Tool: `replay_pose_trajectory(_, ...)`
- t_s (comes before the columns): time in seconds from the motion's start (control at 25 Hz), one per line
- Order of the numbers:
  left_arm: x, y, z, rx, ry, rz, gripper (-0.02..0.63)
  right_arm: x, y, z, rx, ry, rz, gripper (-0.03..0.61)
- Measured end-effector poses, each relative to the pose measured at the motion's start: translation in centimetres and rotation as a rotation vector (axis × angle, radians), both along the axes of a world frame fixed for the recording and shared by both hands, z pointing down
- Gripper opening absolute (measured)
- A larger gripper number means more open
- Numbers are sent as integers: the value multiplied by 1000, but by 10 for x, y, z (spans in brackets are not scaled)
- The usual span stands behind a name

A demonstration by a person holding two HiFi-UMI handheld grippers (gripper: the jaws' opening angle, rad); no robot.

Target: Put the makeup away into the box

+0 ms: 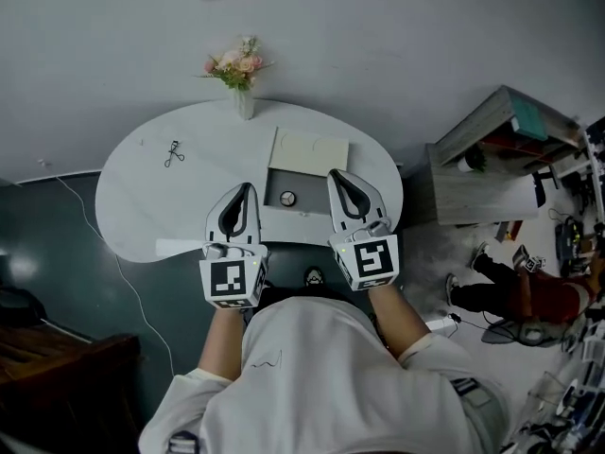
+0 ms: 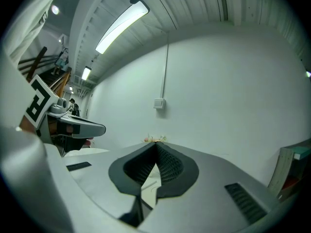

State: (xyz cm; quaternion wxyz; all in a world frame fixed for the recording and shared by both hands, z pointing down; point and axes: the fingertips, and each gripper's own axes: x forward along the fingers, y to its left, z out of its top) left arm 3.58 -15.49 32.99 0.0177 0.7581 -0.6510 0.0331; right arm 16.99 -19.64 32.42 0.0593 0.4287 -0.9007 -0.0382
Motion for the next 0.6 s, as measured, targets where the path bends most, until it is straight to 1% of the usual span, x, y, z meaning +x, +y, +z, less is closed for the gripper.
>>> replay_pose_trajectory(0.16, -1, -3, -2, 6, -16, -13, 18, 1, -5, 6, -18, 18, -9, -3)
replay_pose_trajectory(0.44, -5, -11, 3, -3, 0, -26, 18, -3, -16, 9, -23, 19, -18, -3)
replay_pose_trajectory(0.6, -9, -24, 3, 7, -3, -30, 18, -4, -31, 8, -13, 11, -11, -3)
